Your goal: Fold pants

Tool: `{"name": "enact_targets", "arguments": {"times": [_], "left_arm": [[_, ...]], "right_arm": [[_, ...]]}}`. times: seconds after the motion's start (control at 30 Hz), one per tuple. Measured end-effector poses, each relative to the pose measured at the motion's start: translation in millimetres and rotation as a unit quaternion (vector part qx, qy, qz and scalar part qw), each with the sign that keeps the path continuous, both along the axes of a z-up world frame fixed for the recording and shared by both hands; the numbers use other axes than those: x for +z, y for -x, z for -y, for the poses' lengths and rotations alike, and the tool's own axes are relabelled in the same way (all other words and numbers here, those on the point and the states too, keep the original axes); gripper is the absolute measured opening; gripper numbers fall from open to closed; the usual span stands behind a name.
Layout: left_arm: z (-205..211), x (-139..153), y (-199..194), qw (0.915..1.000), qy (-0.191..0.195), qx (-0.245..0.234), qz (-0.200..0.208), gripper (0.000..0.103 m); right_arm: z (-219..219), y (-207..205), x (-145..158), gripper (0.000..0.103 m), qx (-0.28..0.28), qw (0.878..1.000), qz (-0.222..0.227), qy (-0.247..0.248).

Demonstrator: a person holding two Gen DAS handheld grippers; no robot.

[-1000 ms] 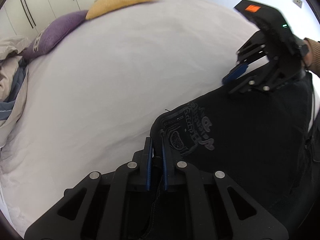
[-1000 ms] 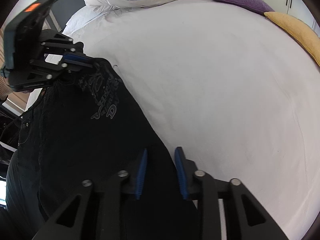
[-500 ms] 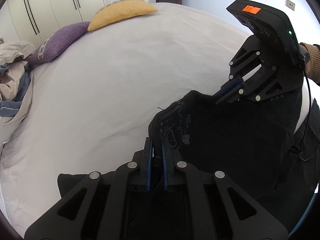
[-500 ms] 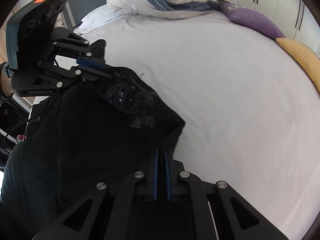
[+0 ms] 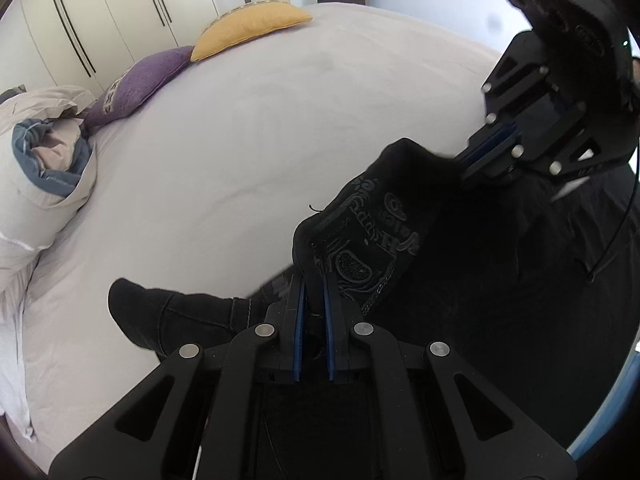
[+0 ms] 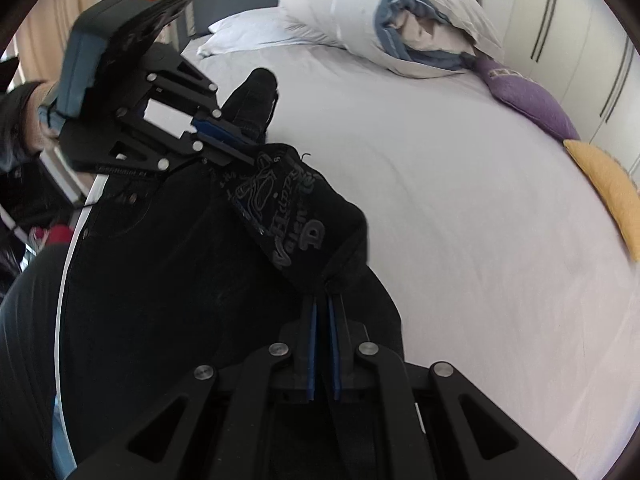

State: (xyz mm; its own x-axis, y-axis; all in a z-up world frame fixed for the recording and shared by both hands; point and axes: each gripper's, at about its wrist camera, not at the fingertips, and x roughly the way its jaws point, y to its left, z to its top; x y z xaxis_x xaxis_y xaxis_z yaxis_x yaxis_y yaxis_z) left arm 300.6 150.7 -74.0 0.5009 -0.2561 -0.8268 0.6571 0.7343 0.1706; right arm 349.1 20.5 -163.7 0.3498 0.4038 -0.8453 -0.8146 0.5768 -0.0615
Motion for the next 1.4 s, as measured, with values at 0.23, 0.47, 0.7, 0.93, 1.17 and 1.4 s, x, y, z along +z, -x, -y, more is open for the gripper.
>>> {"name": "enact_targets", "arguments": {"times": [0.23, 0.47, 0.7, 0.93, 1.17, 1.4], "left_arm": [[-17.1, -18.7, 55.5, 1.0, -0.008, 0.004, 0.0, 0.008], [-30.4, -22.2, 109.9, 0.9994, -0.024, 0.001, 0.024, 0.008], [-39.9, -39.2, 176.8, 0.9966, -0.07, -0.025, 0.035, 0.008], [-48.8, -65.8, 236.6, 0.9923, -0.103, -0.047, 0.05, 0.008], [-64.1, -69.9, 244.3, 0.9914, -0.108, -0.05, 0.054, 0.008], [-70.7, -80.0, 256.3, 0.9888, -0.125, -0.06, 0.055, 0.008]], "right_arm": [[-17.5, 55.5, 0.4, 0.006, 0.01, 0.999, 0.026, 0.026], [-51.9, 125.1, -7.5, 0.006, 0.062, 0.991, 0.086, 0.085], [-75.6, 179.6, -31.7, 0.006, 0.103, 0.984, 0.089, 0.118], [-88.5, 235.3, -44.2, 0.006, 0.128, 0.974, 0.112, 0.152], [-103.1, 254.5, -42.1, 0.006, 0.129, 0.971, 0.126, 0.157], [-108.7, 273.8, -53.7, 0.006, 0.14, 0.967, 0.132, 0.167]]}}
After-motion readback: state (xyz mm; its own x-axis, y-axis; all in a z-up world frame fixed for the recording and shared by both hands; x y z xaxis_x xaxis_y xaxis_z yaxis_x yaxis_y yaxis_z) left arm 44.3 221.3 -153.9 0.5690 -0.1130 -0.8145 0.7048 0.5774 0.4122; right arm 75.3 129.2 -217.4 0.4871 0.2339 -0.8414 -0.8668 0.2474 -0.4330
